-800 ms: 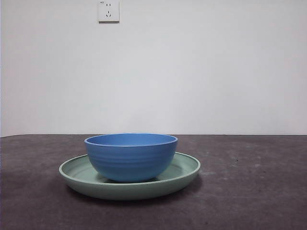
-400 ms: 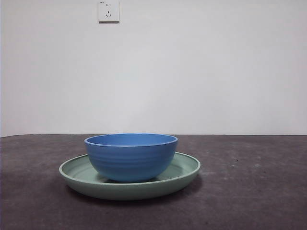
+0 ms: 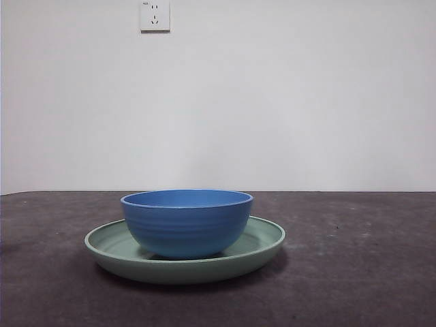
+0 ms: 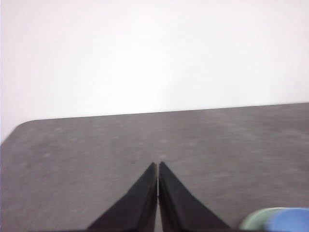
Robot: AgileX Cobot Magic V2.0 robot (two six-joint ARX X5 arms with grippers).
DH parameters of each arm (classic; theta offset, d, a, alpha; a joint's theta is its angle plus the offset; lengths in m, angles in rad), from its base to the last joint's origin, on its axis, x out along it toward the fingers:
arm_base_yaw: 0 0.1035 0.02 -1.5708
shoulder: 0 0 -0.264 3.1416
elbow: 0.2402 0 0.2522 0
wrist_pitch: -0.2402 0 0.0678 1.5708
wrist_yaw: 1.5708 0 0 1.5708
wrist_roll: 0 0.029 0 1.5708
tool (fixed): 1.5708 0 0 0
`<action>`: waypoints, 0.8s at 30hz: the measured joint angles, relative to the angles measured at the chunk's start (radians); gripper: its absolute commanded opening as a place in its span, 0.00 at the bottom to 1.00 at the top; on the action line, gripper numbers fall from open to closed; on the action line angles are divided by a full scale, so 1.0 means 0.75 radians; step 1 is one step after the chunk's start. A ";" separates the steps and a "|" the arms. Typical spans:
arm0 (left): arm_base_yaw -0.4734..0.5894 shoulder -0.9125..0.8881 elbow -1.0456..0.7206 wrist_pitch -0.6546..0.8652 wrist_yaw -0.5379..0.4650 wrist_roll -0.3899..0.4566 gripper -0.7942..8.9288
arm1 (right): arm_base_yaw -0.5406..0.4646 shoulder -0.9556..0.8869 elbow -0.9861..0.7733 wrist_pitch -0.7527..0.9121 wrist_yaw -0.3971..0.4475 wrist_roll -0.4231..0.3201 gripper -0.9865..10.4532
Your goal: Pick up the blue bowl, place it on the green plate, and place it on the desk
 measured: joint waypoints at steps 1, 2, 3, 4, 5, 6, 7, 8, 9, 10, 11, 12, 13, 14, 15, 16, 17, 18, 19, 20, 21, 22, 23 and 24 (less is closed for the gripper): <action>0.027 0.001 -0.085 0.081 0.000 0.000 0.09 | 0.000 0.001 0.000 0.000 -0.001 0.000 0.11; 0.048 0.002 -0.157 0.131 -0.001 0.000 0.09 | 0.000 0.001 0.000 0.000 -0.001 0.000 0.11; 0.068 -0.002 -0.216 0.139 -0.001 0.000 0.09 | 0.000 0.001 0.000 0.000 -0.001 0.001 0.11; 0.088 -0.012 -0.271 0.138 -0.001 0.001 0.09 | 0.000 0.001 0.000 0.000 -0.001 0.000 0.11; 0.104 -0.021 -0.310 0.138 0.000 0.000 0.09 | 0.000 0.001 0.000 0.000 -0.001 0.001 0.11; 0.124 -0.031 -0.349 0.138 -0.001 0.000 0.09 | 0.000 0.001 0.000 0.000 -0.001 0.000 0.11; 0.143 -0.045 -0.384 0.139 -0.001 -0.001 0.09 | 0.000 0.001 0.000 0.000 -0.001 0.000 0.11; 0.158 -0.062 -0.411 0.139 -0.001 -0.004 0.09 | 0.000 0.001 0.000 0.000 -0.001 0.000 0.11; 0.175 -0.086 -0.440 0.139 -0.001 -0.009 0.09 | 0.000 0.001 0.000 0.000 -0.001 0.000 0.11; 0.191 -0.112 -0.464 0.134 -0.001 -0.016 0.09 | 0.000 0.001 0.000 0.000 -0.001 0.000 0.11; 0.205 -0.135 -0.464 0.115 0.000 -0.027 0.09 | 0.000 0.001 0.000 0.000 -0.001 0.000 0.11; 0.217 -0.155 -0.464 0.125 0.000 -0.042 0.09 | 0.000 0.001 0.000 0.000 -0.001 0.000 0.11; 0.229 -0.187 -0.464 0.125 -0.001 -0.050 0.09 | 0.000 0.001 0.000 0.000 -0.001 0.000 0.11; 0.241 -0.220 -0.464 0.108 -0.001 -0.057 0.09 | 0.000 0.001 0.000 0.000 -0.001 0.000 0.11; 0.248 -0.248 -0.464 0.091 -0.001 -0.062 0.09 | 0.000 0.001 0.000 0.000 -0.001 0.000 0.11; 0.254 -0.268 -0.464 0.064 -0.001 -0.068 0.09 | 0.000 0.001 0.000 0.000 -0.001 0.000 0.11; 0.257 -0.283 -0.464 0.032 -0.001 -0.070 0.09 | 0.000 0.001 0.000 0.000 -0.001 0.000 0.11; 0.259 -0.302 -0.464 -0.013 -0.001 -0.070 0.09 | 0.000 0.001 0.000 0.000 -0.001 0.000 0.11; 0.259 -0.324 -0.464 -0.061 -0.001 -0.070 0.09 | 0.000 0.001 0.000 0.000 -0.001 0.000 0.11; 0.259 -0.344 -0.464 -0.101 -0.001 -0.070 0.09 | 0.000 0.001 0.000 -0.001 -0.001 0.000 0.11; 0.259 -0.362 -0.464 -0.103 0.000 -0.067 0.09 | 0.000 0.001 0.000 0.001 -0.001 0.000 0.11; 0.259 -0.375 -0.464 -0.101 0.001 -0.066 0.09 | 0.000 0.001 0.000 0.000 -0.001 0.000 0.11; 0.259 -0.379 -0.464 -0.094 0.000 -0.065 0.09 | 0.000 0.001 0.000 0.000 -0.001 0.000 0.11; 0.259 -0.378 -0.464 -0.083 0.000 -0.065 0.09 | 0.000 0.001 0.000 0.000 -0.001 0.000 0.11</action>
